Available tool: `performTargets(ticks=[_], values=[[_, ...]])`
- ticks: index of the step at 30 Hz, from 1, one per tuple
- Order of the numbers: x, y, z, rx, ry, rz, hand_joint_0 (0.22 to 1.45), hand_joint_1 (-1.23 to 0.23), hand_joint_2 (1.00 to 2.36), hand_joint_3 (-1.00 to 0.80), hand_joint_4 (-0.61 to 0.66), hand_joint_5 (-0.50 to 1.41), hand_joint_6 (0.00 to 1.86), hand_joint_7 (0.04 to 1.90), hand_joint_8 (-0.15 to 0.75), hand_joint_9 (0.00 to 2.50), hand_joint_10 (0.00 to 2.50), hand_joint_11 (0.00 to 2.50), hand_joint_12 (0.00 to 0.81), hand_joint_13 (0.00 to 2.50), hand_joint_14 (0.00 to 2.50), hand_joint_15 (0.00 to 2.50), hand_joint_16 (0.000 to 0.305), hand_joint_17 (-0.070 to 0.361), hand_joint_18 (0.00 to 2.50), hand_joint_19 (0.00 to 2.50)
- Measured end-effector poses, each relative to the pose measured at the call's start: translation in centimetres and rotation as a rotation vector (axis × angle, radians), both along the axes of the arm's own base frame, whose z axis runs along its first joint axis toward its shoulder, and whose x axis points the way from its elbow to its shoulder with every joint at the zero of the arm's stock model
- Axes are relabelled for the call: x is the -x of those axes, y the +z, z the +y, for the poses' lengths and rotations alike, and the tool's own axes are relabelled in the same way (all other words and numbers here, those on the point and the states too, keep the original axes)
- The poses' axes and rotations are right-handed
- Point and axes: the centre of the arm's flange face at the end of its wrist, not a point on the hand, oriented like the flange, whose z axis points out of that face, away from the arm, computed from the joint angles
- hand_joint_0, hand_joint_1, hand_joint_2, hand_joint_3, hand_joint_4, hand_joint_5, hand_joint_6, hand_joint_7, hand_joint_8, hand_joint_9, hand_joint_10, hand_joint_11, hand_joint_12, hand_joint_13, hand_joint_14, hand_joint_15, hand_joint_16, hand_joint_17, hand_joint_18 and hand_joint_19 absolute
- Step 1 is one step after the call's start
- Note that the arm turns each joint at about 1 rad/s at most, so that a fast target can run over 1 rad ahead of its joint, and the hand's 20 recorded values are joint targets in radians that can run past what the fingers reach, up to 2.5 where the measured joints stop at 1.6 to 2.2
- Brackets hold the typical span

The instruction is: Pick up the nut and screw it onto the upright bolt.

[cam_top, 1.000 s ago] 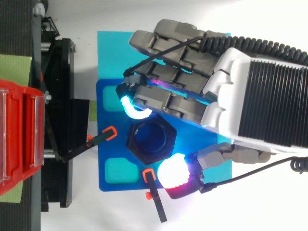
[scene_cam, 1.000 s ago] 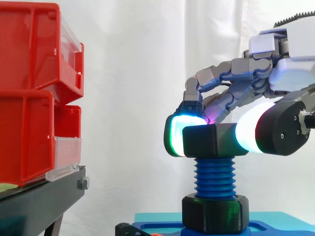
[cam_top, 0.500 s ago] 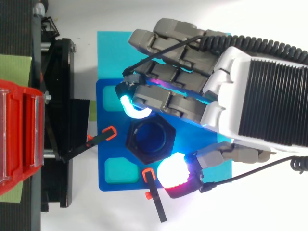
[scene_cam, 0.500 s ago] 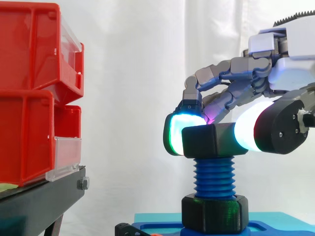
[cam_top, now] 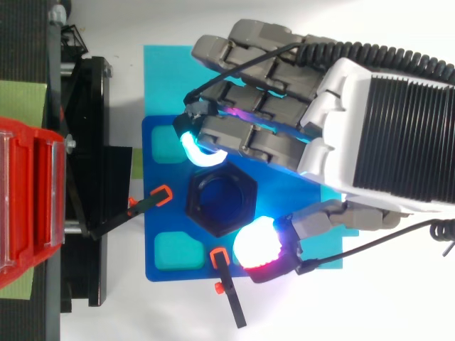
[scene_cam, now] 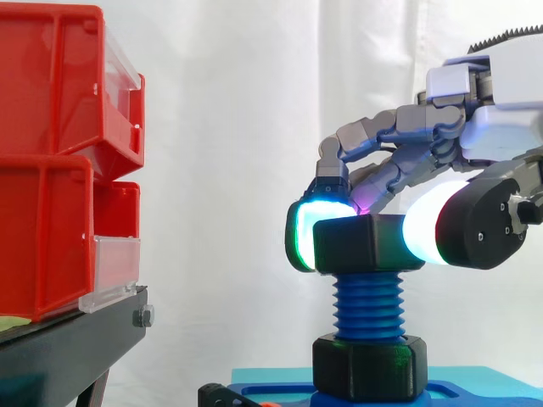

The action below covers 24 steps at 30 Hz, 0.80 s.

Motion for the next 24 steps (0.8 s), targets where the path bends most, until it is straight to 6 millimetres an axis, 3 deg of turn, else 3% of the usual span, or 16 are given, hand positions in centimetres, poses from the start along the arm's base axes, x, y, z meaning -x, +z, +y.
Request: performTargets(ticks=[24], values=[[-0.05, -0.17, 0.02, -0.001, 0.017, -0.012, 0.55, -0.54, 1.01, -0.44, 0.30, -0.18, 0.56, 1.27, 0.310, 0.49, 0.01, 0.16, 0.376, 0.44, 0.00, 0.00, 0.050, 0.112, 0.43, 0.07]])
